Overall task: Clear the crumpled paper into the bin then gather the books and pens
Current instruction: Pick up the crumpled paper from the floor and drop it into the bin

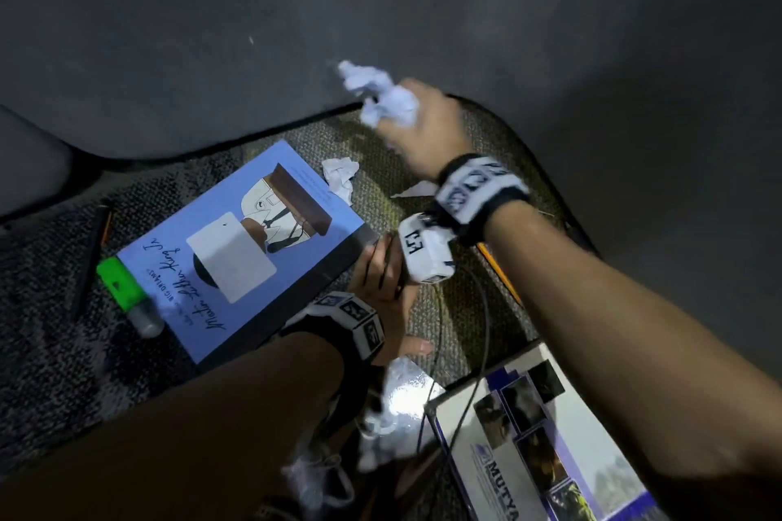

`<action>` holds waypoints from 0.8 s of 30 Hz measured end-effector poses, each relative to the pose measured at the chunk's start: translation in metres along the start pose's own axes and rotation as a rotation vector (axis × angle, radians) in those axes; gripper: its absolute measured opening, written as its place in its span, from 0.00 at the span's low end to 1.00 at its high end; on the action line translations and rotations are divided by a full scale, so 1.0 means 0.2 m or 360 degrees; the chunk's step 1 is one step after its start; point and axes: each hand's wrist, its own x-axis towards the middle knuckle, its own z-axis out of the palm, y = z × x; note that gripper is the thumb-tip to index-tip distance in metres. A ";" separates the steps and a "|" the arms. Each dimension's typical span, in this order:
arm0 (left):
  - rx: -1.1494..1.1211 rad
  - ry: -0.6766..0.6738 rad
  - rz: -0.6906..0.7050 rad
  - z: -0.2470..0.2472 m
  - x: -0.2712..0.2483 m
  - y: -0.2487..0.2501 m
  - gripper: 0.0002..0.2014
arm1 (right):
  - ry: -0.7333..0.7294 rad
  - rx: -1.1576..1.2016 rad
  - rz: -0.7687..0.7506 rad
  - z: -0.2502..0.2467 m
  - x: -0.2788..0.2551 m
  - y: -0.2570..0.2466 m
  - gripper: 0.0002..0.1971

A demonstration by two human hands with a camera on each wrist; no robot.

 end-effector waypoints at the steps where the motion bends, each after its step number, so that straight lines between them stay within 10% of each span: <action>1: 0.0082 0.0066 0.0011 -0.01 0.00 0.01 0.49 | 0.0123 0.0110 0.0001 -0.08 -0.02 0.04 0.12; 5: 0.0314 0.0209 0.0128 0.05 0.00 -0.01 0.53 | 0.0312 0.0083 0.0291 -0.26 -0.15 0.27 0.12; 9: 0.0326 -0.0040 0.0060 -0.03 -0.02 0.05 0.54 | -0.0208 -0.0167 0.0421 -0.20 -0.19 0.31 0.30; 14: 0.0565 -0.0046 -0.0049 -0.13 -0.03 0.11 0.52 | -0.0544 -0.0722 0.0232 -0.09 -0.18 0.24 0.26; 19: 0.0624 0.0344 -0.0138 -0.56 0.16 0.05 0.16 | -0.0525 -0.0783 0.0158 -0.06 -0.19 0.26 0.19; 24: 0.0456 -0.0045 -0.0577 -0.72 0.25 -0.31 0.41 | -0.0555 -0.0875 0.0127 -0.04 -0.16 0.27 0.18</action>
